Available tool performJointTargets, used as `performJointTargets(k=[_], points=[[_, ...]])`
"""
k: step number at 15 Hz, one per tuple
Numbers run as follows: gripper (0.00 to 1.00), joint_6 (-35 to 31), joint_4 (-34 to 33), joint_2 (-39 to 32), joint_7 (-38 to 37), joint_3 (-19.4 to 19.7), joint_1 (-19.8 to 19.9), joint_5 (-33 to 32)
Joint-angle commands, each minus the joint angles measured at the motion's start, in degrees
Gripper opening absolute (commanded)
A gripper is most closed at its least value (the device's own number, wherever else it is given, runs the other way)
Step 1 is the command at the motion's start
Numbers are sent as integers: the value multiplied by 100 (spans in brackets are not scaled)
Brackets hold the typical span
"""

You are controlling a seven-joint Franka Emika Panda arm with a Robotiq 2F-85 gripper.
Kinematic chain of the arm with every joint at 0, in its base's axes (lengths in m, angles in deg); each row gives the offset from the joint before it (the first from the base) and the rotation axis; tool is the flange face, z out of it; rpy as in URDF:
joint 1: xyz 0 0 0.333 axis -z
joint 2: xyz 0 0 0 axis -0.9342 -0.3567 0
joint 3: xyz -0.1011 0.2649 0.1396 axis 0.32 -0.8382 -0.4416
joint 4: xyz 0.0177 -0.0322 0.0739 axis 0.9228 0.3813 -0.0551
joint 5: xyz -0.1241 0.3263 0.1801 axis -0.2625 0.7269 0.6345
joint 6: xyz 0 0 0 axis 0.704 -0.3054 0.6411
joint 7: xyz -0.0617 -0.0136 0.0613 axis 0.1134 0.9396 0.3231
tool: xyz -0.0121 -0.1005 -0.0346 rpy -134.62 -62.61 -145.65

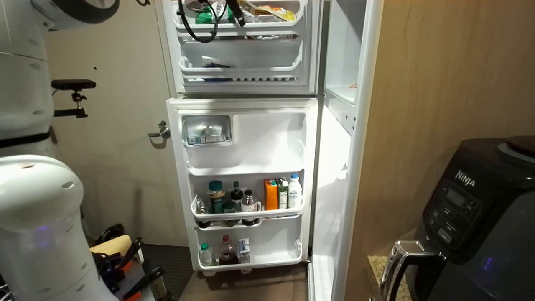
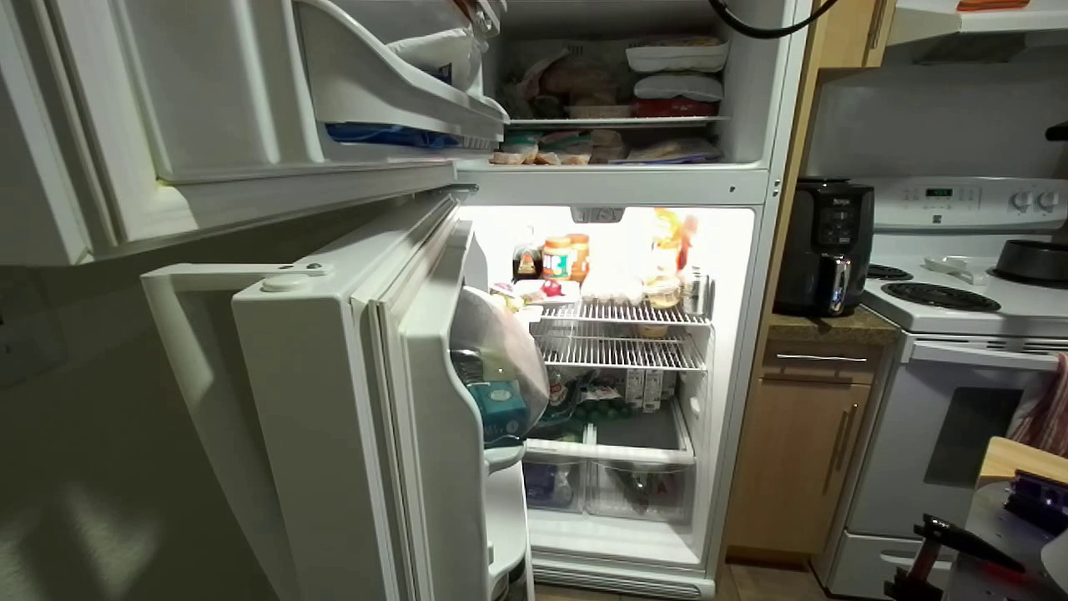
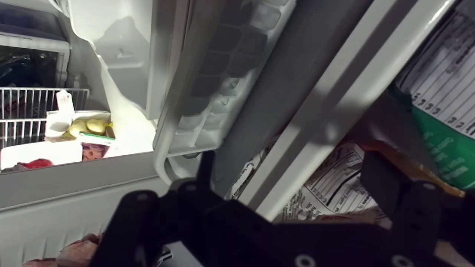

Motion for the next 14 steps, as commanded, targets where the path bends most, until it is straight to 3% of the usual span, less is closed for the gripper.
performJointTargets(k=[1, 14], points=[[100, -223, -69, -83, -80, -3, -74, -155], [100, -459, -142, -308, -14, 13, -191, -143]])
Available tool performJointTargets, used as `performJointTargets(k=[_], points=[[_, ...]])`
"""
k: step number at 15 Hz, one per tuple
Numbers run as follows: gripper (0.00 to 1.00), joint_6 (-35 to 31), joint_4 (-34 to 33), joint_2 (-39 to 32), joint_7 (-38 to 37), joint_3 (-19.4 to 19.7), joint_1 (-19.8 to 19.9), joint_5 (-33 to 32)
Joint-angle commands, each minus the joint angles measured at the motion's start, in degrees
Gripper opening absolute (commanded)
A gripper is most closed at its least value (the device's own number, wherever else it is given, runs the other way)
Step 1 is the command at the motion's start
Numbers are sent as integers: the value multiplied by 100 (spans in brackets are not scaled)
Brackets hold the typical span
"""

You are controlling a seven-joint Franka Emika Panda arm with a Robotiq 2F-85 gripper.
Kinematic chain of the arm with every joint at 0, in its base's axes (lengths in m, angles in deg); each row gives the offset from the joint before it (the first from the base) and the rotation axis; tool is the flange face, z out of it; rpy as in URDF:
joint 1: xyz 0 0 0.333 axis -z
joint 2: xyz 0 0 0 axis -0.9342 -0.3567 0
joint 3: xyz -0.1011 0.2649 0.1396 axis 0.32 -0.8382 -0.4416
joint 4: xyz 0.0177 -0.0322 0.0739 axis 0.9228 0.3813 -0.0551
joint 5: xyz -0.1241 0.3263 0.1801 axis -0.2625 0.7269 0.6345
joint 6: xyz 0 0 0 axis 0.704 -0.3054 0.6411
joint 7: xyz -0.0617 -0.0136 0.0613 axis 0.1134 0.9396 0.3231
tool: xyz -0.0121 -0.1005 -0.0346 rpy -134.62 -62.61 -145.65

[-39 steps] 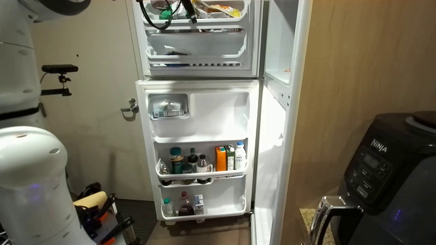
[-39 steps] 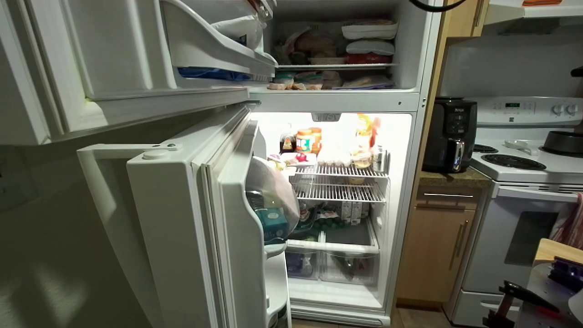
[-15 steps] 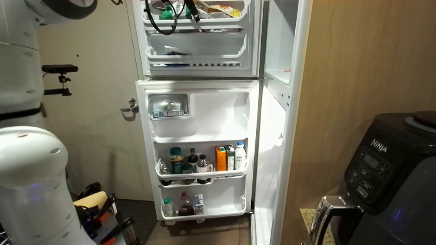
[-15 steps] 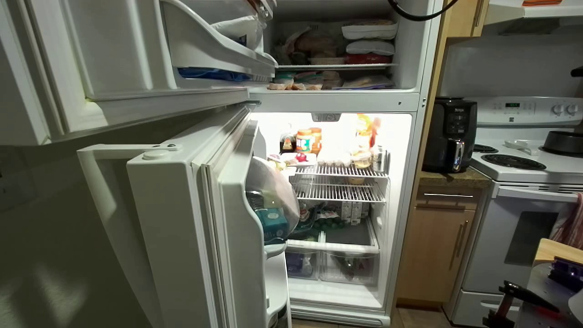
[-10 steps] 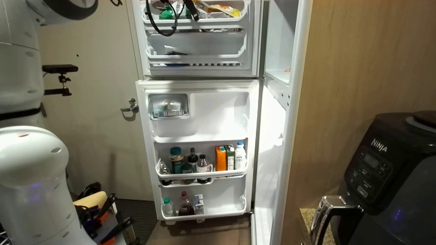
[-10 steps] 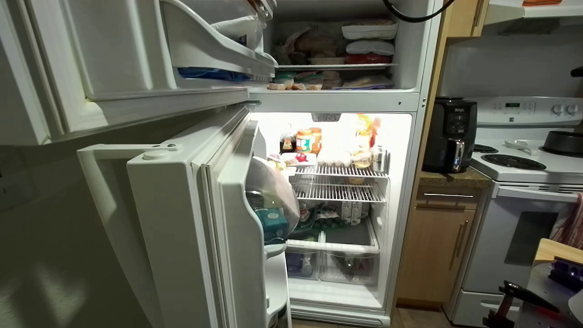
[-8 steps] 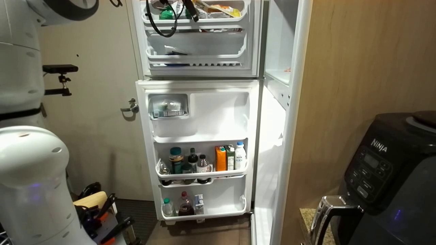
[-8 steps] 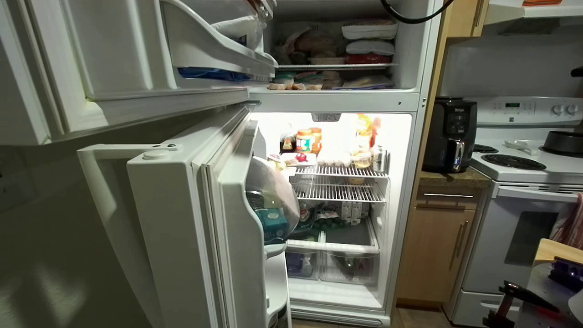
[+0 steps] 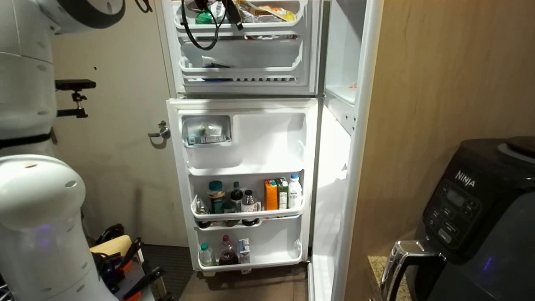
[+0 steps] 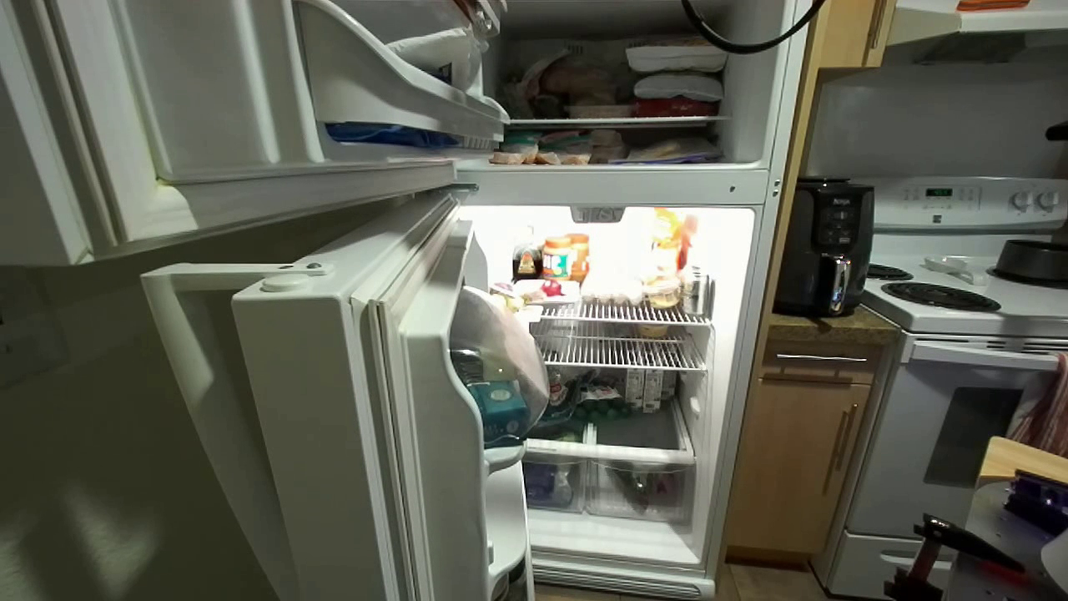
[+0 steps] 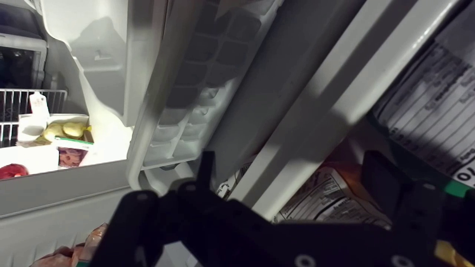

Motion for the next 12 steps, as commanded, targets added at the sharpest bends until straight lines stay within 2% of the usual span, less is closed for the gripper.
performJointTargets(k=[1, 12], points=[[100, -112, -138, -131, -22, 26, -23, -122], [100, -106, -299, -336, 43, 40, -32, -176]])
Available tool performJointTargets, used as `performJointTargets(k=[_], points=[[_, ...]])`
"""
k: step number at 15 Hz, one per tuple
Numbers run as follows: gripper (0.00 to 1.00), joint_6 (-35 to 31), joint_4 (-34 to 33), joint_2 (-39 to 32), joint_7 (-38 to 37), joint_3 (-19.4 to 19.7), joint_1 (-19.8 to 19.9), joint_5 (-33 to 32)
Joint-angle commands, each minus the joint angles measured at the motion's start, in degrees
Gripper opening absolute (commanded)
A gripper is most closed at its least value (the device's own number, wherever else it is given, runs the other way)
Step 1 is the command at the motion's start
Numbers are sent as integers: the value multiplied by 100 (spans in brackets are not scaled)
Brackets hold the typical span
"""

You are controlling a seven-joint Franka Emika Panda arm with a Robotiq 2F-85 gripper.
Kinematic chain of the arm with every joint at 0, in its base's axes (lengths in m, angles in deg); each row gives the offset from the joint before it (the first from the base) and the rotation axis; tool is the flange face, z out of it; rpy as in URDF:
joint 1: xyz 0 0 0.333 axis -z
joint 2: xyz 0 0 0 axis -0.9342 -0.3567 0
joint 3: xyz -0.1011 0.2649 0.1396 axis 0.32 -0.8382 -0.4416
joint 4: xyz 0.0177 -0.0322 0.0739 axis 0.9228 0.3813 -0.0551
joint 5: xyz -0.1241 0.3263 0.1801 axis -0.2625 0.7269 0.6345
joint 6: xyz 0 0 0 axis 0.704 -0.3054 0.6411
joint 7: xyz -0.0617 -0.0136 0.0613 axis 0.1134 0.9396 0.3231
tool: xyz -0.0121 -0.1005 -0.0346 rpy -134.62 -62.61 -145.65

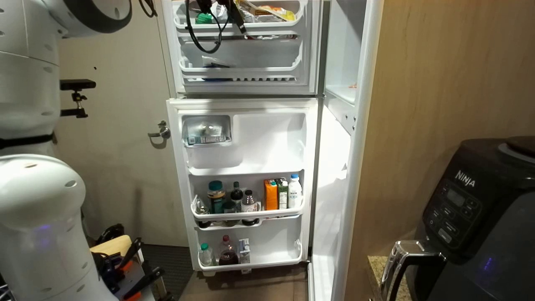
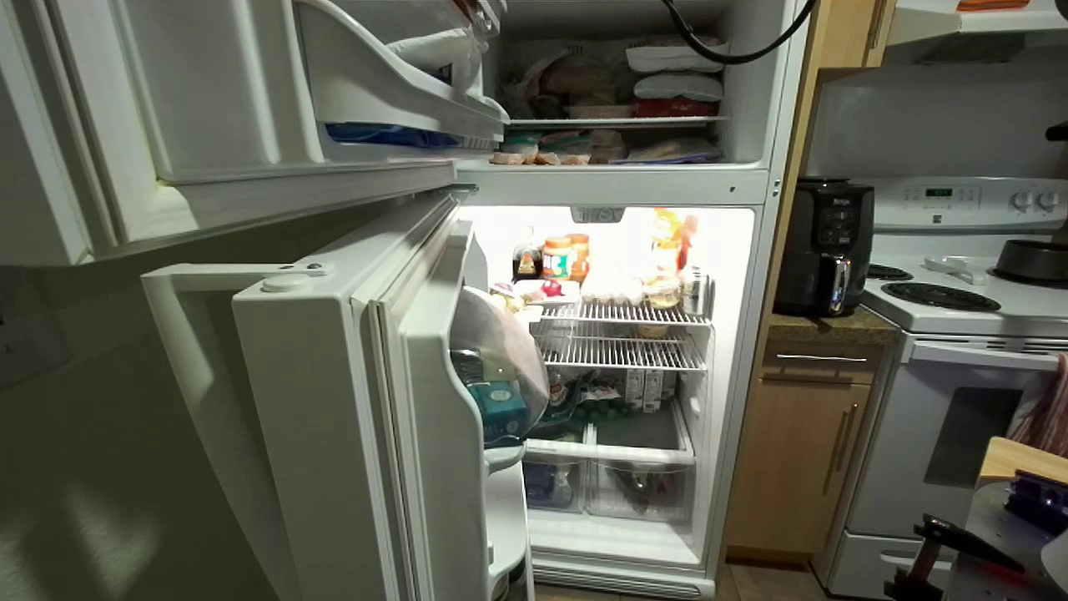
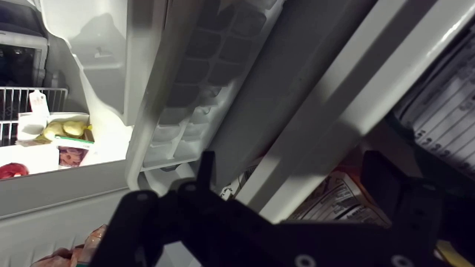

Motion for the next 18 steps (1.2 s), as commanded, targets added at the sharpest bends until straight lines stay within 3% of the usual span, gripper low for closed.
performJointTargets(k=[1, 2, 3, 13, 15, 16, 17, 18], points=[[100, -74, -156, -146, 63, 15, -28, -121], [89, -68, -170, -164, 77, 14, -28, -122], [73, -73, -181, -183, 103, 11, -25, -117], [8, -115, -477, -363, 154, 10, -86, -102], [12, -102, -495, -375, 147, 10, -88, -104], [22, -99, -498, -376, 121, 13, -94, -110], [58, -84, -505, -378, 158, 4, -94, -100], [58, -86, -507, -379, 159, 5, -98, -108]])
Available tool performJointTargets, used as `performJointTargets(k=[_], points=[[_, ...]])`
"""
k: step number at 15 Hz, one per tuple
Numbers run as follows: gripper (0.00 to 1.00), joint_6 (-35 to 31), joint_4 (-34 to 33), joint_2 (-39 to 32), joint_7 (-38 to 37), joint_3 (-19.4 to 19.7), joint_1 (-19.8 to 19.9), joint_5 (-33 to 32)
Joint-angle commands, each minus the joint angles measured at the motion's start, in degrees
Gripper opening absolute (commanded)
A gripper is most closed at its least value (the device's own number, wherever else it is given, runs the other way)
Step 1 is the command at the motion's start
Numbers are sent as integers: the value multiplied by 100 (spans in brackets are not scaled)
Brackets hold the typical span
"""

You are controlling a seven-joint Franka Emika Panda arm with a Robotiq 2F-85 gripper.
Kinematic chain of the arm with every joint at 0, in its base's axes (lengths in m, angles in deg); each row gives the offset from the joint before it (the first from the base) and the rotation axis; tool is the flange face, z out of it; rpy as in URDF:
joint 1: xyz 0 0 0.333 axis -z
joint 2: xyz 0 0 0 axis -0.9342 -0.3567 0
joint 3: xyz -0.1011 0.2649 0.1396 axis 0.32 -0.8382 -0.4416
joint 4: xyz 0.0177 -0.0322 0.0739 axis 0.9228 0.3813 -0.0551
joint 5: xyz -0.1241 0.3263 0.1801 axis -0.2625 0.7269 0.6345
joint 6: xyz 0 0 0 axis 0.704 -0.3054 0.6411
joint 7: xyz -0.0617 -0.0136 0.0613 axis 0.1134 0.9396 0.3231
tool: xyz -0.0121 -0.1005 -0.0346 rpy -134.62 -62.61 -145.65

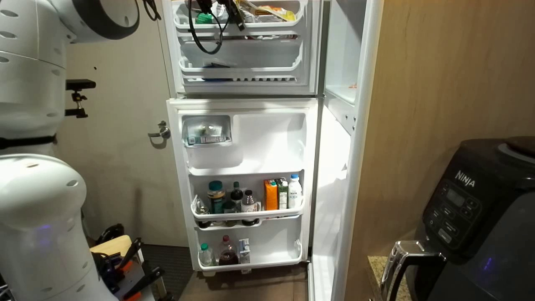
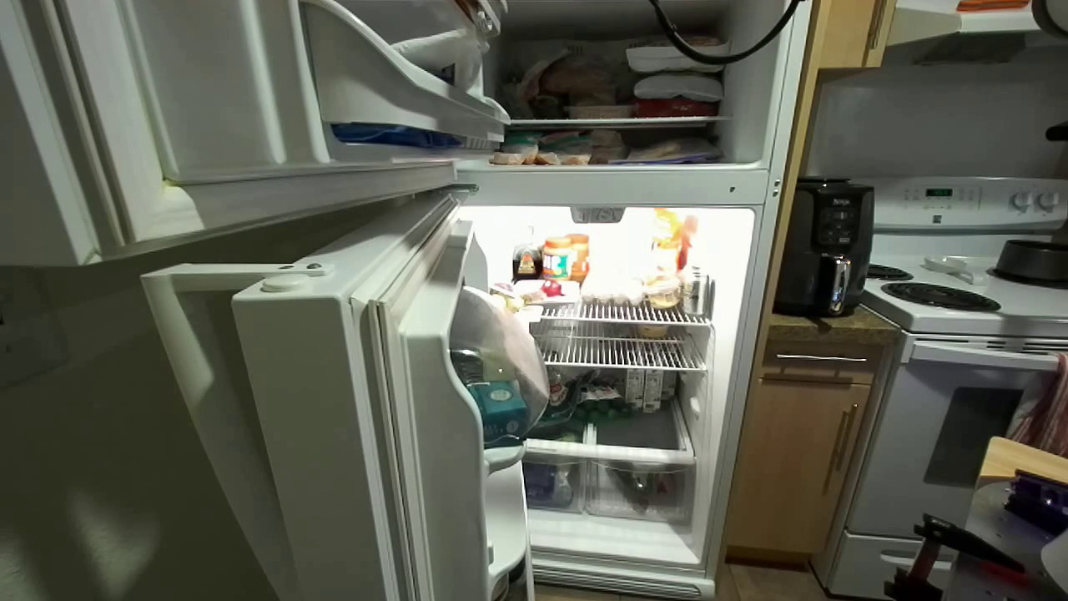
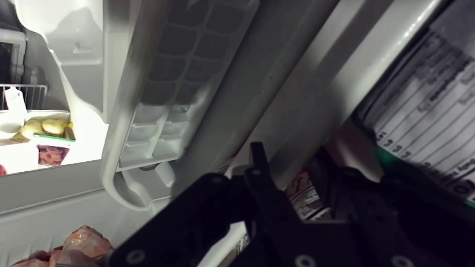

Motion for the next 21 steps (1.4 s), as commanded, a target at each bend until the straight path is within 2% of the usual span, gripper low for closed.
performJointTargets(k=[1, 6, 7, 8, 9, 16, 21], points=[[64, -14, -91, -109, 167, 13, -14, -105], [96, 8, -77, -157, 242, 3, -11, -91], [52, -10, -68, -163, 283, 8, -20, -126], [57, -10, -65, -164, 347, 3, -14, -115], [56, -11, -65, -163, 390, 4, -13, -109], [10, 34, -106, -135, 436, 9, -5, -64], [9, 311, 157, 114, 512, -11, 106, 111]])
